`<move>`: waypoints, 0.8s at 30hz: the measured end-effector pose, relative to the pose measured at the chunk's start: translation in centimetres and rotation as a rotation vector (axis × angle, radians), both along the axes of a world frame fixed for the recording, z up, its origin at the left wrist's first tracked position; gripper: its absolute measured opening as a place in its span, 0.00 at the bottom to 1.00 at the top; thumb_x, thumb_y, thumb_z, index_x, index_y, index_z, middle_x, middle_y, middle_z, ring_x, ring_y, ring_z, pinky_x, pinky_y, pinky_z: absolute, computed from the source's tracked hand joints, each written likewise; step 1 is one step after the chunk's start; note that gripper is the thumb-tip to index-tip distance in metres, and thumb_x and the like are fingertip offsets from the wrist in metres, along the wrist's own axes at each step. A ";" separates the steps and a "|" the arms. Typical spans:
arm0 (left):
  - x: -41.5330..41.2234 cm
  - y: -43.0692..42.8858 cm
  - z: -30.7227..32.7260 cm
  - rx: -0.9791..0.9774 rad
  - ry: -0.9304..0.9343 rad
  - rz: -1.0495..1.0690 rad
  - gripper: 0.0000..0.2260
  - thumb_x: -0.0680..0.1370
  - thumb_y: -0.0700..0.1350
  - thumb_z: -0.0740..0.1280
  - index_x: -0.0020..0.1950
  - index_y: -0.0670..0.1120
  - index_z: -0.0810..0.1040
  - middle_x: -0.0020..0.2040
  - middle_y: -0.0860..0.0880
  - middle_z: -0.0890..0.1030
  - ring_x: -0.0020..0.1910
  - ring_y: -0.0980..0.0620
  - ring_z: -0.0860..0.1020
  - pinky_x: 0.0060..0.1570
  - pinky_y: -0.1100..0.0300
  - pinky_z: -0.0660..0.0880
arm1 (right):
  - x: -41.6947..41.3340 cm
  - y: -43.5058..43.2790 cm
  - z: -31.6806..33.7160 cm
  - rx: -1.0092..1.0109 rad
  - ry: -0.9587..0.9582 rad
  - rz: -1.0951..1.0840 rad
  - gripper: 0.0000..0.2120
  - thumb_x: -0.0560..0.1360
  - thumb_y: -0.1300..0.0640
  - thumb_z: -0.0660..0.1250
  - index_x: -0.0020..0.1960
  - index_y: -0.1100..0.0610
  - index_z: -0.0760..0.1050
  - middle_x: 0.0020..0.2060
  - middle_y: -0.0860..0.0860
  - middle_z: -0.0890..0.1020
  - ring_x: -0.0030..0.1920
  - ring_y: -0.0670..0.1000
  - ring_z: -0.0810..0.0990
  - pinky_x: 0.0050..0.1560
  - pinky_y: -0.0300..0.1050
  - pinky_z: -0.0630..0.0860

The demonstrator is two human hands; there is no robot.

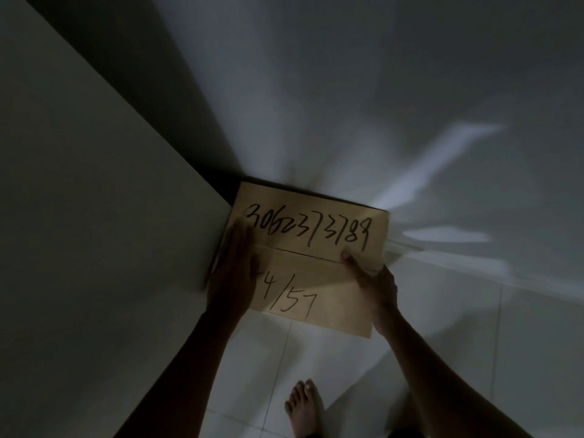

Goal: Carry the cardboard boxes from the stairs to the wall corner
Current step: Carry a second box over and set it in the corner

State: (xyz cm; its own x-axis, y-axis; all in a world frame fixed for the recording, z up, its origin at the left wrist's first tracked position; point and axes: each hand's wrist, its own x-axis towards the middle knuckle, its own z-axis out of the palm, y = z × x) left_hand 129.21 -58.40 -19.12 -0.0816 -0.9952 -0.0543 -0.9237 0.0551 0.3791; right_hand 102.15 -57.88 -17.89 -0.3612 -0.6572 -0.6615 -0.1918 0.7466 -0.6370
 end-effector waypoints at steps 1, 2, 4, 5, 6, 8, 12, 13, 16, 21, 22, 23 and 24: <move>0.2 0.0 0.0 0.008 -0.014 -0.012 0.27 0.83 0.52 0.55 0.78 0.37 0.66 0.80 0.37 0.63 0.80 0.38 0.61 0.77 0.45 0.61 | 0.2 0.0 0.0 -0.002 -0.002 -0.002 0.36 0.65 0.28 0.74 0.66 0.46 0.77 0.58 0.49 0.84 0.58 0.55 0.82 0.62 0.61 0.79; 0.4 -0.1 0.0 0.019 -0.025 -0.026 0.27 0.83 0.52 0.54 0.79 0.38 0.64 0.80 0.37 0.62 0.80 0.38 0.60 0.77 0.45 0.60 | 0.4 0.0 0.1 -0.008 -0.001 -0.006 0.35 0.65 0.29 0.74 0.66 0.46 0.76 0.58 0.49 0.84 0.58 0.55 0.82 0.62 0.61 0.79; 0.6 -0.2 0.1 0.028 -0.043 -0.044 0.28 0.83 0.52 0.54 0.79 0.38 0.64 0.80 0.37 0.62 0.80 0.38 0.59 0.77 0.45 0.60 | 0.6 -0.1 0.2 -0.014 0.001 -0.007 0.36 0.65 0.29 0.73 0.67 0.47 0.76 0.58 0.48 0.84 0.57 0.54 0.82 0.62 0.61 0.79; 0.6 -0.2 0.3 0.025 -0.050 -0.048 0.27 0.84 0.53 0.54 0.79 0.38 0.64 0.80 0.36 0.63 0.79 0.38 0.60 0.76 0.45 0.60 | 0.6 -0.1 0.4 -0.011 -0.001 -0.010 0.37 0.64 0.28 0.73 0.67 0.47 0.76 0.58 0.48 0.84 0.57 0.54 0.82 0.63 0.61 0.79; 0.6 -0.2 0.3 0.021 -0.055 -0.054 0.27 0.84 0.52 0.54 0.79 0.38 0.65 0.79 0.36 0.63 0.79 0.38 0.61 0.76 0.45 0.61 | 0.6 -0.1 0.4 -0.010 -0.001 -0.014 0.38 0.63 0.27 0.73 0.67 0.46 0.76 0.58 0.47 0.84 0.57 0.54 0.82 0.63 0.61 0.79; 0.6 -0.4 0.2 0.044 -0.069 -0.058 0.28 0.84 0.53 0.54 0.79 0.38 0.64 0.80 0.36 0.62 0.79 0.37 0.60 0.76 0.45 0.60 | 0.6 -0.3 0.4 -0.013 -0.006 -0.012 0.42 0.60 0.25 0.73 0.67 0.46 0.76 0.58 0.47 0.84 0.58 0.54 0.82 0.63 0.61 0.79; 0.8 -1.9 0.2 0.128 -0.101 -0.085 0.29 0.84 0.55 0.49 0.81 0.39 0.60 0.81 0.37 0.58 0.80 0.37 0.58 0.76 0.42 0.61 | 0.7 -0.7 0.8 -0.019 -0.020 0.018 0.41 0.62 0.27 0.72 0.69 0.47 0.74 0.59 0.48 0.84 0.58 0.54 0.82 0.62 0.59 0.79; 0.9 -2.3 0.4 0.152 -0.102 -0.091 0.30 0.84 0.57 0.46 0.81 0.40 0.59 0.81 0.37 0.58 0.80 0.36 0.59 0.76 0.42 0.60 | 0.6 -0.8 0.9 -0.015 -0.023 0.020 0.40 0.63 0.28 0.72 0.69 0.47 0.74 0.59 0.48 0.83 0.58 0.54 0.82 0.62 0.58 0.79; 0.9 -3.1 0.7 0.182 -0.117 -0.109 0.36 0.83 0.62 0.37 0.81 0.39 0.58 0.81 0.36 0.58 0.80 0.36 0.58 0.75 0.43 0.58 | 0.4 -1.2 0.9 -0.005 0.003 0.058 0.41 0.63 0.27 0.72 0.70 0.46 0.74 0.61 0.48 0.84 0.60 0.55 0.82 0.64 0.60 0.78; 0.5 -3.1 1.2 0.253 -0.117 -0.112 0.38 0.81 0.64 0.42 0.81 0.38 0.56 0.81 0.35 0.56 0.80 0.34 0.56 0.74 0.38 0.60 | -0.4 -1.1 1.2 0.019 0.057 0.138 0.42 0.67 0.28 0.73 0.72 0.51 0.73 0.64 0.51 0.83 0.63 0.57 0.81 0.64 0.58 0.79; 0.4 -3.1 1.6 0.261 -0.126 -0.112 0.37 0.82 0.64 0.44 0.82 0.39 0.54 0.81 0.35 0.56 0.80 0.34 0.56 0.75 0.37 0.61 | -0.6 -1.0 1.6 0.026 0.078 0.151 0.42 0.67 0.28 0.72 0.73 0.53 0.72 0.65 0.52 0.82 0.64 0.57 0.81 0.64 0.56 0.79; 0.2 -3.2 2.3 0.263 -0.130 -0.092 0.35 0.83 0.62 0.49 0.83 0.40 0.51 0.82 0.36 0.53 0.80 0.34 0.55 0.75 0.36 0.62 | -0.7 -0.8 2.3 0.025 0.108 0.167 0.43 0.68 0.29 0.71 0.74 0.54 0.71 0.66 0.53 0.81 0.65 0.58 0.80 0.63 0.55 0.79; -0.2 -3.1 3.3 0.278 -0.124 -0.055 0.35 0.83 0.58 0.56 0.83 0.42 0.48 0.83 0.37 0.50 0.81 0.34 0.53 0.74 0.35 0.63 | -0.9 -0.5 3.4 0.012 0.148 0.188 0.44 0.70 0.29 0.70 0.75 0.56 0.69 0.67 0.54 0.81 0.66 0.59 0.80 0.63 0.55 0.79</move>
